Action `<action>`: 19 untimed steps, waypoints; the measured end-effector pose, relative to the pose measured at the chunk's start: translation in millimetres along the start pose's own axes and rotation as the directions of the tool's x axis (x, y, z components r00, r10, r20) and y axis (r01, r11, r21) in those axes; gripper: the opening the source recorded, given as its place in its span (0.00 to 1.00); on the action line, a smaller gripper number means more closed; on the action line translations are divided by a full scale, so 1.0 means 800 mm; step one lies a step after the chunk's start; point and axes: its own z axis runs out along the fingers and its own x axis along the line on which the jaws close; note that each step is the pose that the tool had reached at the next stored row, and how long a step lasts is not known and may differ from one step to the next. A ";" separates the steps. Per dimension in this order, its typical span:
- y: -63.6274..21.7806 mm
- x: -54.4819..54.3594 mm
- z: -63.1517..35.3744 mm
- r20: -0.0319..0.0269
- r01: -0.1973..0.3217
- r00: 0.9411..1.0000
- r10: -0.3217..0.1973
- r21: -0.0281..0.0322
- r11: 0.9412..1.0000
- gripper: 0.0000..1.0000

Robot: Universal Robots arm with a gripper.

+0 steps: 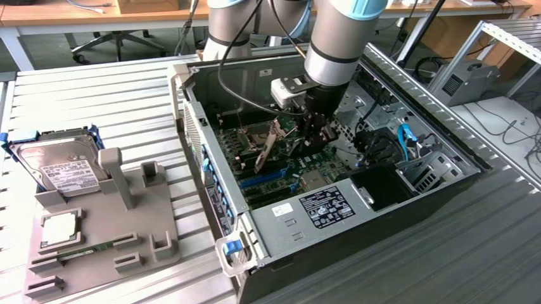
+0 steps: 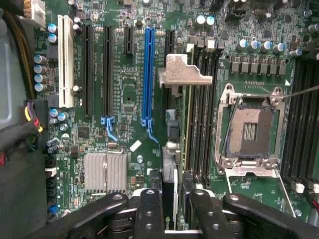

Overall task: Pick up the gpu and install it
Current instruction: 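Insert the gpu into the slot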

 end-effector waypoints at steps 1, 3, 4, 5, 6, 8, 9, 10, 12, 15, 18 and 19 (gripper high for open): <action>0.001 0.000 0.000 0.000 0.000 1.000 0.000 0.000 1.000 0.26; 0.002 0.000 0.000 0.000 0.000 1.000 0.000 0.000 1.000 0.26; 0.002 0.000 0.000 0.000 0.000 1.000 0.000 0.000 1.000 0.26; 0.002 0.000 -0.001 0.000 0.000 1.000 0.000 0.000 1.000 0.26; 0.001 0.000 -0.002 0.000 0.000 1.000 0.000 0.000 1.000 0.26; 0.001 0.000 -0.005 0.000 0.000 1.000 0.000 0.000 1.000 0.26; 0.001 0.000 -0.006 0.000 0.000 1.000 0.000 0.000 1.000 0.26; 0.001 0.000 -0.008 0.000 0.000 1.000 0.000 0.001 1.000 0.26; 0.001 -0.001 -0.011 0.000 0.000 1.000 0.000 0.001 1.000 0.26; 0.003 -0.001 -0.026 0.000 0.000 1.000 0.000 0.005 1.000 0.26; 0.004 -0.002 -0.032 0.000 0.000 1.000 0.000 0.007 1.000 0.26; 0.004 -0.002 -0.033 0.000 0.000 1.000 0.000 0.007 1.000 0.26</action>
